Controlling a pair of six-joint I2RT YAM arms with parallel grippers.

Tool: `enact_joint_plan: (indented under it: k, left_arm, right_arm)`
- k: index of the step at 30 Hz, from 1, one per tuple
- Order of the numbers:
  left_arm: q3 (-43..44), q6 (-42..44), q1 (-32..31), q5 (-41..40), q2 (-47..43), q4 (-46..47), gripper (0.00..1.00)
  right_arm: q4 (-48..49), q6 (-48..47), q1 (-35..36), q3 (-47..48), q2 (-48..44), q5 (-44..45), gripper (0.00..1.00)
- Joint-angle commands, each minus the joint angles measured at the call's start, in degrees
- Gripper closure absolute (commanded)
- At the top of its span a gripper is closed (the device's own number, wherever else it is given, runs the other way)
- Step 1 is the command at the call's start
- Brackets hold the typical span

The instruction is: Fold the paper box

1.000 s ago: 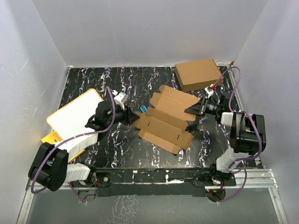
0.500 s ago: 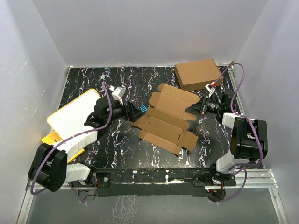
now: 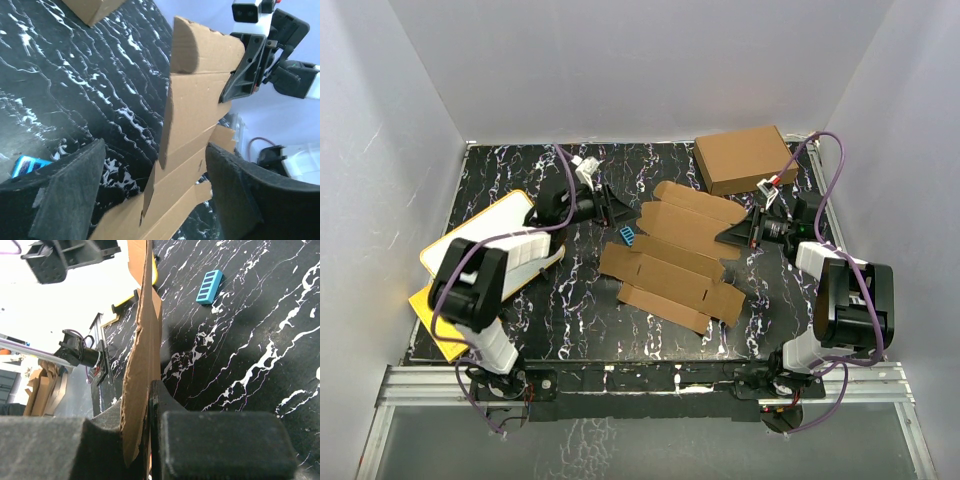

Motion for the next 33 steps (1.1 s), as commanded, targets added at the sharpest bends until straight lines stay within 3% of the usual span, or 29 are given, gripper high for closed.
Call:
enact_joint_plan:
  k: [1,4,7,14,17,22,25,27,30,33]
  left_arm:
    - [6.59,-10.9,0.49,12.64,8.32,12.67,0.27]
    - [7.03,-17.1,0.13,14.27,11.93,22.24,0.34]
    - [8.08,-18.0,-0.94,14.98,13.84,23.6,0.4]
    - [10.21,-11.97,-3.43,15.47,14.73,16.38,0.56]
    - [11.01,-9.31,-3.64,15.62,14.98,12.76,0.67]
    - [11.04,-3.96,-3.69,15.87,13.72,8.3,0.98]
    - [11.1,2.76,-3.66,15.58,11.43,3.05,1.0]
    - [11.8,8.66,-3.66,15.43,9.75,-2.48,1.0]
    - [13.83,18.6,-3.66,15.92,7.89,-11.98,1.0]
    - [15.36,24.28,-3.66,17.25,6.85,-17.75,1.0]
  right_arm:
    - [-0.15,-5.07,0.8,3.15,-2.48,-1.96,0.92]
    - [-1.28,-6.19,1.05,3.46,-2.8,-1.99,0.92]
    - [-2.0,-6.84,1.48,3.72,-2.84,-1.97,0.92]
    - [-6.6,-11.02,2.76,5.13,-2.95,-1.79,0.92]
    - [-7.72,-12.17,2.92,5.44,-3.15,-2.01,0.92]
    - [-10.1,-14.53,3.11,6.22,-3.33,-2.41,0.92]
    - [-13.14,-17.54,3.25,7.39,-3.09,-2.6,0.9]
    - [-17.82,-21.95,3.23,9.32,-2.86,-2.15,0.82]
    - [-31.93,-33.35,3.23,13.93,-2.52,-0.39,0.6]
    - [-37.54,-38.95,3.19,16.44,-2.11,0.45,0.43]
